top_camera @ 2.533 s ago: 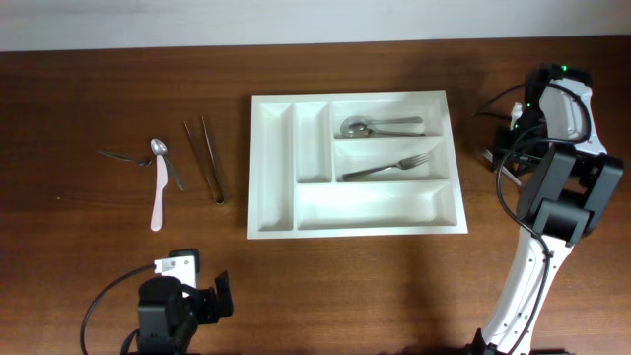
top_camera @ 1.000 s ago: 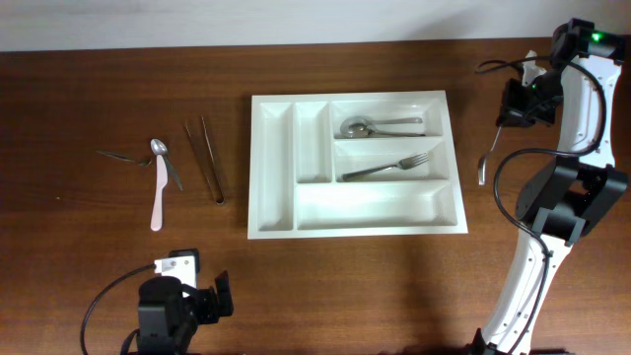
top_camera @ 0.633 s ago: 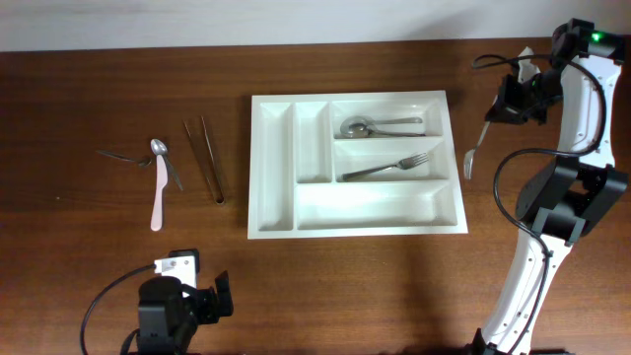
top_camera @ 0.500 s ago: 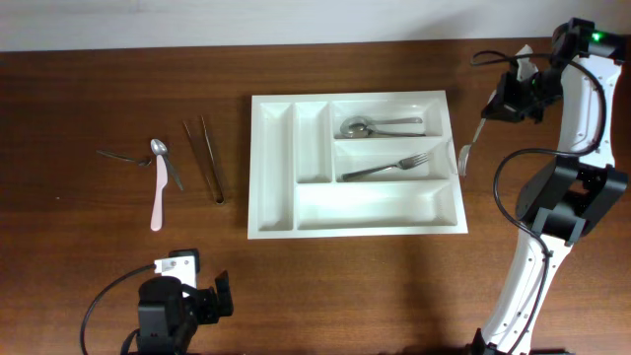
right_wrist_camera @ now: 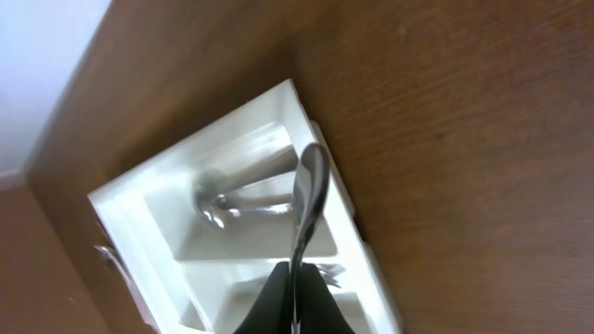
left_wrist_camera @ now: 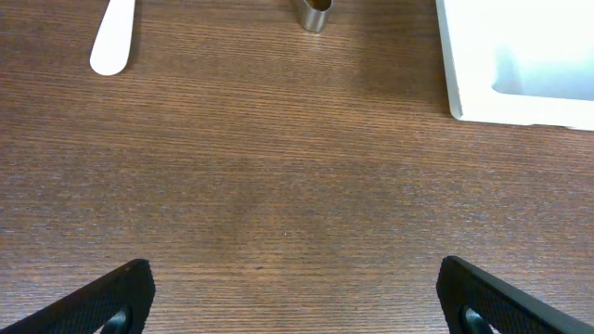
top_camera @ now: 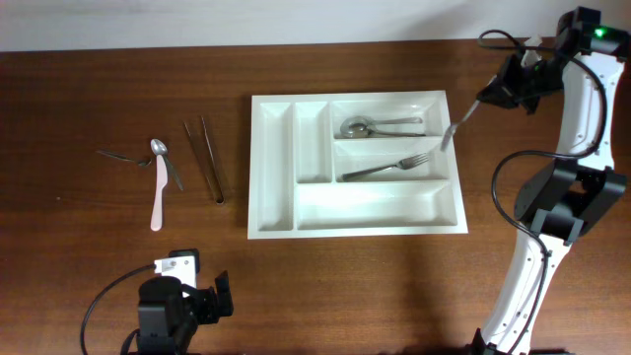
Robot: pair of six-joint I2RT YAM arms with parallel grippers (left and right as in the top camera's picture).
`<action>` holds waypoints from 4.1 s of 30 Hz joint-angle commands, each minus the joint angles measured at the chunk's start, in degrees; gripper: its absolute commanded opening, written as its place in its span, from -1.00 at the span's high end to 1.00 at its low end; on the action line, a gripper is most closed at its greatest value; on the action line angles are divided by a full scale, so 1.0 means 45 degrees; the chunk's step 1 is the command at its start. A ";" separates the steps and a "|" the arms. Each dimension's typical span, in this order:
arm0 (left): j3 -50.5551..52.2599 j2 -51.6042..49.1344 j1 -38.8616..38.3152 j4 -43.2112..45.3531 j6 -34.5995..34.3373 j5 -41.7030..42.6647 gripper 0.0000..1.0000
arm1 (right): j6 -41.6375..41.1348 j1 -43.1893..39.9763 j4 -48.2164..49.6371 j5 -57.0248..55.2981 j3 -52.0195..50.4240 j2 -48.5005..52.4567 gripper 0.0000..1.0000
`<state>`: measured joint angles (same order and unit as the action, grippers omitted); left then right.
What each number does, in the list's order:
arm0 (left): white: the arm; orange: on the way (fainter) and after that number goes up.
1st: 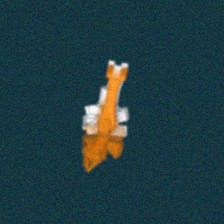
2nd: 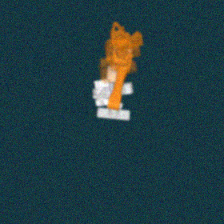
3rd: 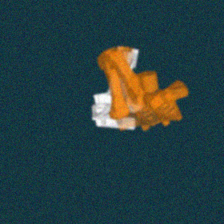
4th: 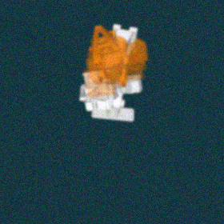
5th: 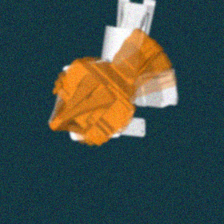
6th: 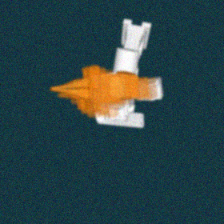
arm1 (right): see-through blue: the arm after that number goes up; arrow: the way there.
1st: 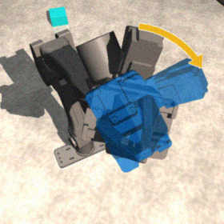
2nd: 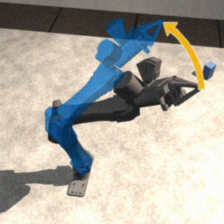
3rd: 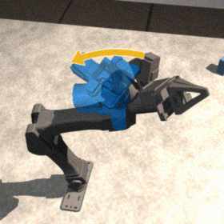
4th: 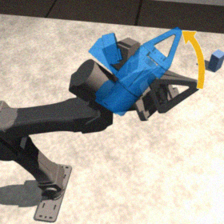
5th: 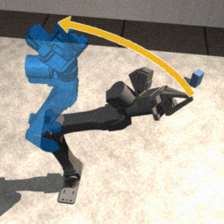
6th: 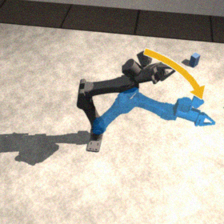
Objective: Pack container
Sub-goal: 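Lower the fork into the tray's middle compartment and open the gripper, then raise the right gripper and withdraw it to the upper right, then move the left gripper down onto the metal tongs and grasp them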
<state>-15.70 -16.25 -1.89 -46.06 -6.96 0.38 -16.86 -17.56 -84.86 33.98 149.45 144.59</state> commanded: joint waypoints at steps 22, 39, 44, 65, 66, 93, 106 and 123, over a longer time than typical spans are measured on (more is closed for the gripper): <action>-0.0175 0.0029 0.0044 0.0019 -0.0117 -0.0044 -0.99 | -1.4513 0.5017 -0.2633 -0.5372 0.0301 -0.0175 0.92; -0.0175 0.0029 0.0044 0.0019 -0.0117 -0.0044 -0.99 | -1.5956 0.6353 -0.2773 -0.6800 -0.0398 -0.0170 0.92; -0.0175 0.0029 0.0044 0.0019 -0.0117 -0.0044 -0.99 | -1.6160 0.6353 -0.2773 -0.6946 -0.1185 -0.0170 0.92; -0.0175 0.0029 0.0044 0.0019 -0.0117 -0.0044 -0.99 | -0.7587 0.5435 -0.0442 -0.7067 -0.0617 -0.0175 0.31; -0.0175 0.0029 0.0044 0.0019 -0.0117 -0.0044 -0.99 | -0.6475 0.5251 -0.0413 -0.7213 -0.0364 -0.0175 0.31; -0.0175 0.0029 0.0044 0.0019 -0.0117 -0.0044 -0.99 | 0.2987 -0.0112 -0.0903 -0.7354 0.1768 -0.0238 -0.97; -0.0175 0.0029 0.0044 0.3517 -0.0170 -0.1010 -0.99 | 0.2987 -0.0102 -0.0903 -0.7354 0.1768 -0.0238 -0.97; -0.1015 -0.1122 0.0044 0.9092 -0.3225 0.2540 -0.99 | 0.2987 -0.0102 -0.0903 -0.7354 0.1768 -0.0238 -0.97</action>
<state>-16.56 -17.41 -1.85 -5.32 -21.15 10.26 -3.81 -18.24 -88.90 0.34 156.55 144.59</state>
